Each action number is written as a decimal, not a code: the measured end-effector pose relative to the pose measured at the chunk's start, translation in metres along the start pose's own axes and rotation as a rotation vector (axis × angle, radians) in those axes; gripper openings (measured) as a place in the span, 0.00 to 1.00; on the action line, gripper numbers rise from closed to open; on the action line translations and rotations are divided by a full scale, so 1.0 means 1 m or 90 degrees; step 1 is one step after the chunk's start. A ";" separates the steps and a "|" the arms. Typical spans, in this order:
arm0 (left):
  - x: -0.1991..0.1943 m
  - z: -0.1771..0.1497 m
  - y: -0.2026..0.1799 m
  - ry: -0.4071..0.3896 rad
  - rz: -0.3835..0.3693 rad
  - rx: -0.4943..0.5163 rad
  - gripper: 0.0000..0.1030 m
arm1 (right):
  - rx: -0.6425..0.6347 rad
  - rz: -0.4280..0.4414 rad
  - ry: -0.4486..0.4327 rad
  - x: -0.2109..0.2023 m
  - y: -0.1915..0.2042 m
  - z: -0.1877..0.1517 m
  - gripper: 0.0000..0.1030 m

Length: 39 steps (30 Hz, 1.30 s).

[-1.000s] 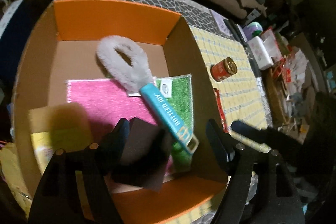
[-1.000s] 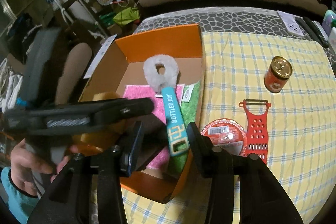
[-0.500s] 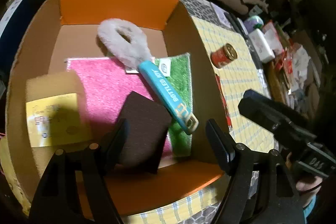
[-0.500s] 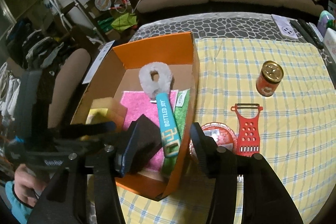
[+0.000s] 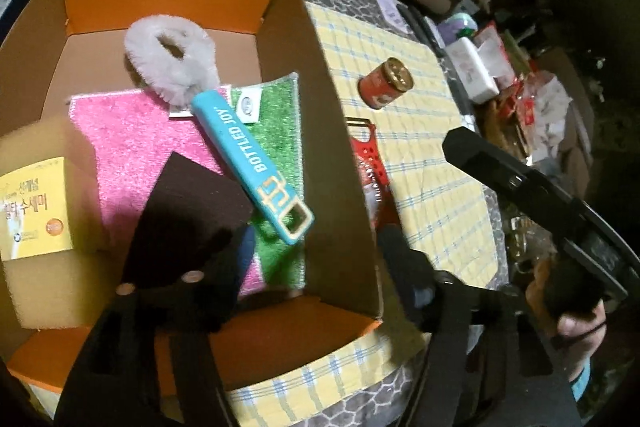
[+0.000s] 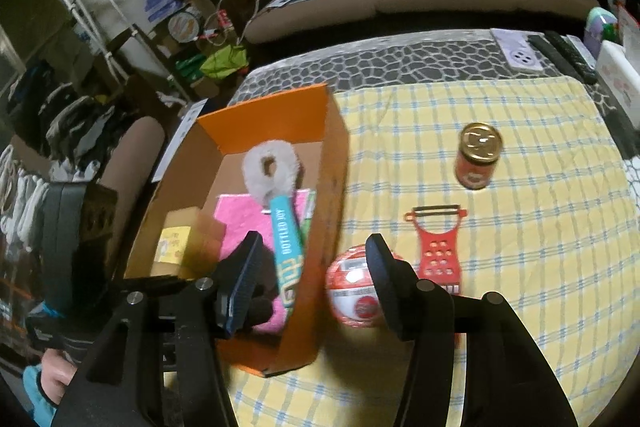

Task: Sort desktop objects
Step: 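Move the left tool to the red-lidded round cup and close on it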

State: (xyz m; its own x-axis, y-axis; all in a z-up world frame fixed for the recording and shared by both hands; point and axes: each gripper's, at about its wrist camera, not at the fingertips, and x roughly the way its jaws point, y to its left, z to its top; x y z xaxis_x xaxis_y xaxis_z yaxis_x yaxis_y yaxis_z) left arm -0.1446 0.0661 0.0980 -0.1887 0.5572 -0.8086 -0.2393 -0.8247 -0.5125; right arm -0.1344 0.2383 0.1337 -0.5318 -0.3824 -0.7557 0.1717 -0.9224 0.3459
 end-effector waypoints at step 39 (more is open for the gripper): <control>0.128 0.006 -0.140 0.217 0.310 0.560 0.96 | 0.121 -0.088 0.001 -0.014 -0.160 -0.008 0.80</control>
State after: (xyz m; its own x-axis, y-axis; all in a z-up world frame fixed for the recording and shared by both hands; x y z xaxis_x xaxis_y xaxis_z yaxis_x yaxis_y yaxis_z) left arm -0.1412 0.2531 0.0678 -0.2062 0.0166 -0.9784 -0.8404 -0.5151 0.1684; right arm -0.1483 0.3911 0.0845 -0.5380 -0.2530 -0.8041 -0.0628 -0.9392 0.3375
